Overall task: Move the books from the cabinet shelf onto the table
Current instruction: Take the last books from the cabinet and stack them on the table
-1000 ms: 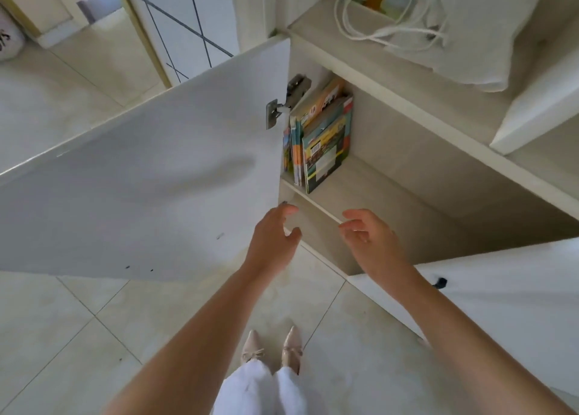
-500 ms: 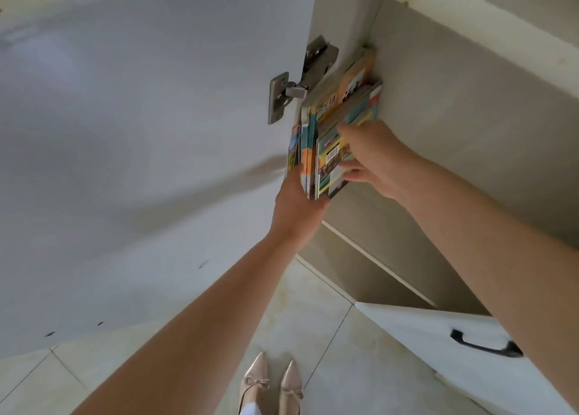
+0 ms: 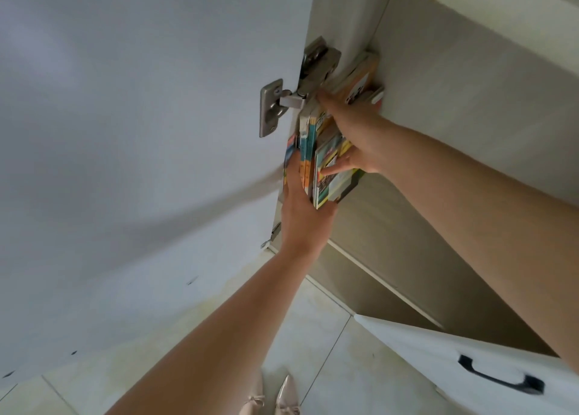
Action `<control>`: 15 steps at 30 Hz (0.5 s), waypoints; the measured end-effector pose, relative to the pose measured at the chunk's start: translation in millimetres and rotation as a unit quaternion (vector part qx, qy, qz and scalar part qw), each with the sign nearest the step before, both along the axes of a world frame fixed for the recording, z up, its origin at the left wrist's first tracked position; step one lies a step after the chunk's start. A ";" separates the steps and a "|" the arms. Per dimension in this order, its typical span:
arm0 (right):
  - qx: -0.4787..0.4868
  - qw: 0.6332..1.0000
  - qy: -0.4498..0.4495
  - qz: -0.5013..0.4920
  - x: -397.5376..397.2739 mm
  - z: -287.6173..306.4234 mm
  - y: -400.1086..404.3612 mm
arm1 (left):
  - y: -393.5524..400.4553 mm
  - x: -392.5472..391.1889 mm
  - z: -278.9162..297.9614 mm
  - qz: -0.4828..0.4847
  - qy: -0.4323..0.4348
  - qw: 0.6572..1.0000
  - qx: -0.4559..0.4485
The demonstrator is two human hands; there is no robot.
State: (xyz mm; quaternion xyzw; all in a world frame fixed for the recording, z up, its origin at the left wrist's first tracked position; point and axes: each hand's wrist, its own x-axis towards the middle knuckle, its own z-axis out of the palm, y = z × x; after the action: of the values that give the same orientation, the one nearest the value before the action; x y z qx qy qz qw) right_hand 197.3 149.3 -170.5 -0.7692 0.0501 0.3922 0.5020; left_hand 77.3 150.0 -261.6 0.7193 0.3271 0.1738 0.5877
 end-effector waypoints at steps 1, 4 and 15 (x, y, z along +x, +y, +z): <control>0.013 1.000 0.004 0.001 -0.3 0.7 -0.5 | -0.7 -0.2 -0.8 -0.002 0.004 1.000 -0.001; 0.031 0.999 0.011 0.008 2.0 0.1 -4.7 | -4.1 -0.1 -2.0 0.004 0.002 1.000 -0.006; 0.104 0.992 0.050 -0.059 2.2 -0.6 -67.0 | -30.3 -17.8 -7.5 -0.053 0.009 0.998 -0.016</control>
State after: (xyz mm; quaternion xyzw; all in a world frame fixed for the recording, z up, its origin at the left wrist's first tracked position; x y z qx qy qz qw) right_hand 199.5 82.3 -171.1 -0.6877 0.0799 0.4031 0.5985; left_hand 59.5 119.7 -269.1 0.7277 0.2967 0.1301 0.6045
